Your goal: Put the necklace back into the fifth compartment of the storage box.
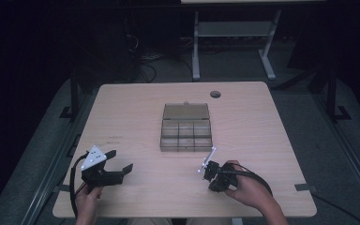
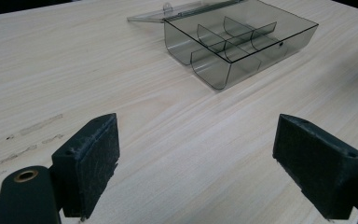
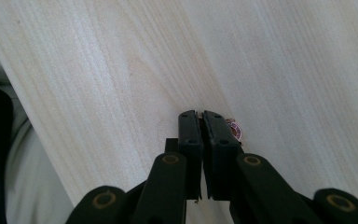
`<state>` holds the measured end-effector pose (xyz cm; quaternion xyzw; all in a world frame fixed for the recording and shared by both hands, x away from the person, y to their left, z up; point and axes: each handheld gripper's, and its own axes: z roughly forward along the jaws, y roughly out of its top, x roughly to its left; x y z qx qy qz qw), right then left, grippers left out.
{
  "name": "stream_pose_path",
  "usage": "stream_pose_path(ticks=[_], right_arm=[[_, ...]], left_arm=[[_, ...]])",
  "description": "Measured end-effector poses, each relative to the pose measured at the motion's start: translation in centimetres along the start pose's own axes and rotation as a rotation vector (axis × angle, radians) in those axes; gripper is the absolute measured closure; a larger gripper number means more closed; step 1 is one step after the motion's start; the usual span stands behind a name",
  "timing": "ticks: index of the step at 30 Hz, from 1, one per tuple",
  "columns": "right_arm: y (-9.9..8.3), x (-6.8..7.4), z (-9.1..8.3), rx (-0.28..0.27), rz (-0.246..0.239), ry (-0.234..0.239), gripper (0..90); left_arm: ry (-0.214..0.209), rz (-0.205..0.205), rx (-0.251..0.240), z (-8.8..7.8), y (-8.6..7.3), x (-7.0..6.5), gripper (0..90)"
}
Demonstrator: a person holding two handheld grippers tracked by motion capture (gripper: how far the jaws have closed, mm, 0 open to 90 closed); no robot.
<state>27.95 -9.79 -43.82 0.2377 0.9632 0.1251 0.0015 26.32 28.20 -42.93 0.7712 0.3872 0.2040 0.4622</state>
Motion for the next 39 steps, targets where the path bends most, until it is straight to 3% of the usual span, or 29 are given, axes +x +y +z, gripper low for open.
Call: stream_pose_path(ticks=[14,27,39], right_arm=[[-0.2,0.1,-0.2,-0.009,-0.001,0.014,86.3],[0.1,0.0,-2.2,-0.046,-0.003,0.002,86.3],[0.7,-1.0,-4.1,-0.059,-0.001,-0.003,86.3]], left_arm=[[-0.002,-0.003,0.001,0.0,0.0,0.0,14.3],[-0.004,-0.005,-0.002,0.0,0.0,0.1,14.3],[-0.003,-0.003,-0.001,0.0,0.0,0.2,14.3]])
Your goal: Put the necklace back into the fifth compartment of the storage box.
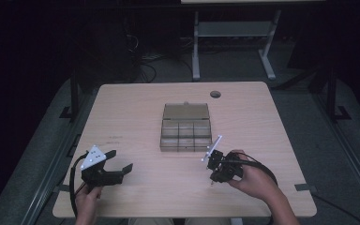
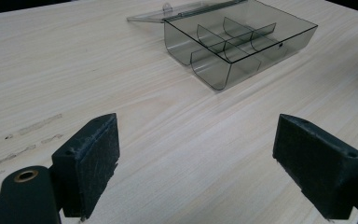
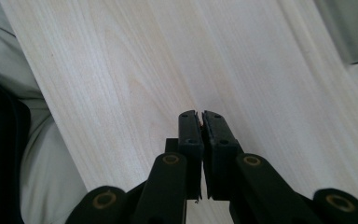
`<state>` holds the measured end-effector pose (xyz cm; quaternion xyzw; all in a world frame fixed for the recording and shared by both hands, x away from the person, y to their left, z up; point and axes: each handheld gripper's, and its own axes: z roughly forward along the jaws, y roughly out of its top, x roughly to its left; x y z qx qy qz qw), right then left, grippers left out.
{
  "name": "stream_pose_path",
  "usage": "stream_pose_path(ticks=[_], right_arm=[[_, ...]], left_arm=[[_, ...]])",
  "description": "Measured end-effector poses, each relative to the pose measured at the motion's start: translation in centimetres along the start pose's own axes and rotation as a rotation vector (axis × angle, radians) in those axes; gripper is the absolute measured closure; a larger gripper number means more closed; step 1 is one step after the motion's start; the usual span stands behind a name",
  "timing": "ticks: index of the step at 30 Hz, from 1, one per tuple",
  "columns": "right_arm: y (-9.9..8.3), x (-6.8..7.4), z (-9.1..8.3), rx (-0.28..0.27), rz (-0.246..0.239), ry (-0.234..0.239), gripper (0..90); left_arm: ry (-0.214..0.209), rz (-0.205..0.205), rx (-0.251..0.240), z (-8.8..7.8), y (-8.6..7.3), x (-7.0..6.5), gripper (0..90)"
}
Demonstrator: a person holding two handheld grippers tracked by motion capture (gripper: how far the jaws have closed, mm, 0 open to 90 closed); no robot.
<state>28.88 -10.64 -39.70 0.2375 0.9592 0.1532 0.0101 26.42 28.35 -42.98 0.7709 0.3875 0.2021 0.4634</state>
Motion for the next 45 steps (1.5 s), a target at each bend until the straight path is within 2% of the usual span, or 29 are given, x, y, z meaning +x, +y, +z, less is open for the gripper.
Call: stream_pose_path(ticks=[4,10,19,23,32,38,45], right_arm=[[0.5,-0.2,-0.6,-0.006,-0.008,-0.009,86.3],[1.1,-0.8,-1.3,-0.032,0.001,0.016,86.3],[2.5,-1.7,-2.1,-0.035,-0.005,0.013,86.3],[3.3,-2.3,-2.4,-0.041,0.004,0.030,86.3],[5.1,-2.9,-2.8,-0.026,-0.002,0.029,86.3],[6.3,-3.3,-3.0,-0.024,0.005,0.053,86.3],[7.3,-3.9,-2.7,-0.020,0.011,0.054,86.3]], left_arm=[[-0.001,-0.002,-0.001,0.0,0.0,0.0,14.3],[-0.002,-0.011,-0.005,0.0,0.0,0.0,14.3],[-0.003,-0.012,-0.002,0.0,0.0,0.0,14.3],[-0.004,-0.014,-0.002,0.0,0.0,0.0,14.3],[-0.006,-0.017,-0.005,0.0,-0.1,0.1,14.3],[-0.004,-0.019,-0.003,-0.1,-0.1,0.2,14.3],[-0.005,-0.025,-0.003,-0.1,-0.1,0.2,14.3]])
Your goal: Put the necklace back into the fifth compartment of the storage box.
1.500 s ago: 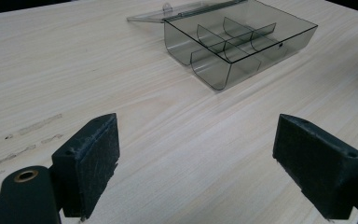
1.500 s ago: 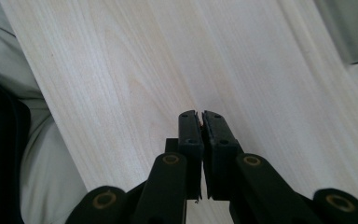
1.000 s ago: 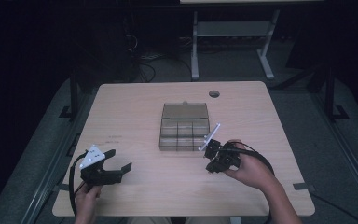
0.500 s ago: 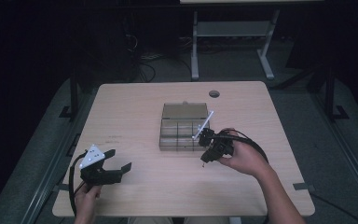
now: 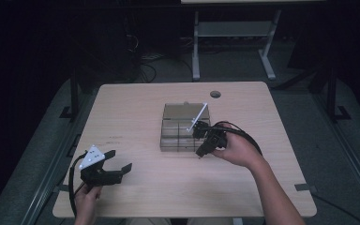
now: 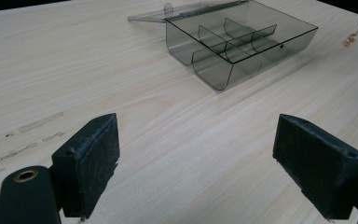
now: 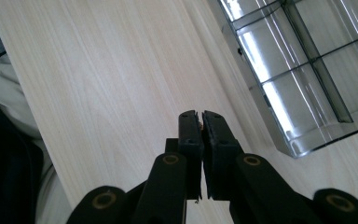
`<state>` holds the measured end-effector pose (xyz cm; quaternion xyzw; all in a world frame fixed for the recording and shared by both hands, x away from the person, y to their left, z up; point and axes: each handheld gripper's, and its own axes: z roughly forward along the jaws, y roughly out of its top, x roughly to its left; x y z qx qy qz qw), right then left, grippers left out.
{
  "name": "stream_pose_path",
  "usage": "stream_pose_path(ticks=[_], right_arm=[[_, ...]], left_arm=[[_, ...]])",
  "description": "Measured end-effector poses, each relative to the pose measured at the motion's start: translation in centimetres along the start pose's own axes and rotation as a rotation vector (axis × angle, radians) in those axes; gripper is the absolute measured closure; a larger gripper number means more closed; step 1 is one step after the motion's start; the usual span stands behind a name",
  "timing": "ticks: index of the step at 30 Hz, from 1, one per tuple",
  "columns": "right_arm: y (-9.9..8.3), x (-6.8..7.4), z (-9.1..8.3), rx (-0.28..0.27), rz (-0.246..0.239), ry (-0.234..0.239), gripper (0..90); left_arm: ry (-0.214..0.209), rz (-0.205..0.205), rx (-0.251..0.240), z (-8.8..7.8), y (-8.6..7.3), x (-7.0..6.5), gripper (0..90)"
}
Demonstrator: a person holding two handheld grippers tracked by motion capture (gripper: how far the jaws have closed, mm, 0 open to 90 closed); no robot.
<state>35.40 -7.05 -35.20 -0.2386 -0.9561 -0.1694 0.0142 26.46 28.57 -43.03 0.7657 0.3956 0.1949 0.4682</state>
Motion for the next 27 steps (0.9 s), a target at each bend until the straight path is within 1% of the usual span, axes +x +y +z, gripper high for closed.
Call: stream_pose_path(ticks=[8,18,27], right_arm=[[1.1,-0.6,0.2,0.006,0.000,-0.001,86.3],[2.5,-0.9,-0.1,0.011,-0.008,-0.019,86.1],[3.4,-1.3,-0.4,-0.003,-0.012,-0.025,86.1]], left_arm=[[0.001,0.000,0.000,0.0,0.0,0.1,14.3],[0.000,-0.002,0.002,0.1,0.0,0.1,14.3],[-0.002,-0.006,0.005,0.2,0.0,0.2,14.3]])
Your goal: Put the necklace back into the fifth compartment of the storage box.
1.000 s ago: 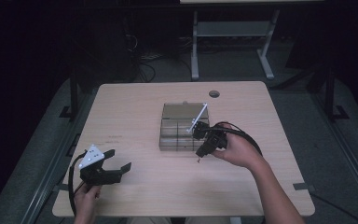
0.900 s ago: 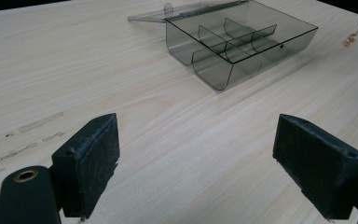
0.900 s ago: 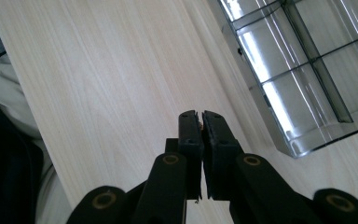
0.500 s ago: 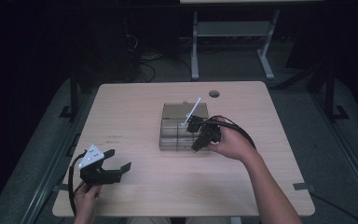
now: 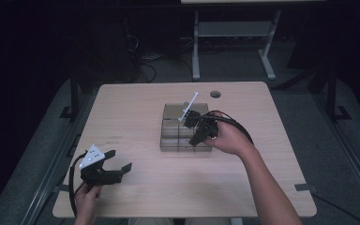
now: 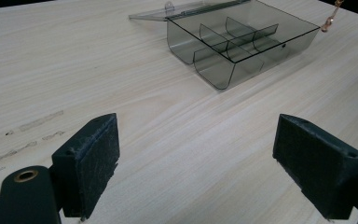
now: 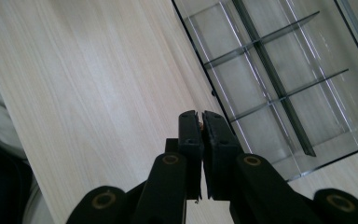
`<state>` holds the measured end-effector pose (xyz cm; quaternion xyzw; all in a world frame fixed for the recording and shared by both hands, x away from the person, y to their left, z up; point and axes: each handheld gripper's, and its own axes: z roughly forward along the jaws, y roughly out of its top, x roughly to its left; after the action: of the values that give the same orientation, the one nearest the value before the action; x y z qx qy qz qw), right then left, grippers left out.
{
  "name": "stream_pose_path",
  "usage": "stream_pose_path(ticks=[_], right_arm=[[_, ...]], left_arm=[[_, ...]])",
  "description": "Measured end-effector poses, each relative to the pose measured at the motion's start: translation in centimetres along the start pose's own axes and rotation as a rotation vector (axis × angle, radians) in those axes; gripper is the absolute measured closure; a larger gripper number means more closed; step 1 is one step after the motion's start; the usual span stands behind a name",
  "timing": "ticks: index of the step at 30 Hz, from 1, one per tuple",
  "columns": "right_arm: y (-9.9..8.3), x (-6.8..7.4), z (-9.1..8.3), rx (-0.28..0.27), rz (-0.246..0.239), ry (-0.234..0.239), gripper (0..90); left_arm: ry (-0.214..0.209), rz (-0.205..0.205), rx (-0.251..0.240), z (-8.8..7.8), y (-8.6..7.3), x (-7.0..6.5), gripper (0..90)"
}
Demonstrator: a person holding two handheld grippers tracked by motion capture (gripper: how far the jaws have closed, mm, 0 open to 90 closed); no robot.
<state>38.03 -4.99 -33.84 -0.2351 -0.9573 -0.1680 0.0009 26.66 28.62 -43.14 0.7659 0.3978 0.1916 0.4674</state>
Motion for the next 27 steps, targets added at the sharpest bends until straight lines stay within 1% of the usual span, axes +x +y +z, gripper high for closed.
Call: stream_pose_path(ticks=[3,8,11,13,16,19,23,27], right_arm=[[0.4,-0.3,0.1,-0.001,0.002,-0.015,86.2],[1.1,-0.7,0.4,0.008,0.016,-0.016,86.1],[1.5,-1.0,0.6,0.013,0.017,-0.020,86.2],[1.7,-1.2,0.7,0.009,0.023,-0.011,86.1],[2.1,-1.5,0.9,0.016,0.029,-0.010,86.1],[2.5,-1.8,1.3,0.021,0.030,-0.012,86.1],[2.9,-2.1,1.8,0.021,0.039,-0.007,86.1],[3.2,-2.5,2.3,0.026,0.045,-0.007,86.1]], left_arm=[[-0.001,0.004,0.003,0.0,0.0,0.0,14.3],[0.000,-0.001,-0.003,0.0,0.0,0.1,14.3],[-0.001,-0.002,-0.003,0.0,0.0,0.1,14.3],[-0.002,0.000,-0.001,0.0,0.0,0.1,14.3],[-0.001,-0.002,-0.007,0.0,0.0,0.1,14.3],[0.000,-0.004,-0.003,0.0,0.0,0.2,14.3],[-0.001,0.003,-0.002,-0.1,0.0,0.1,14.3],[-0.001,-0.003,-0.004,-0.1,0.0,0.2,14.3]])
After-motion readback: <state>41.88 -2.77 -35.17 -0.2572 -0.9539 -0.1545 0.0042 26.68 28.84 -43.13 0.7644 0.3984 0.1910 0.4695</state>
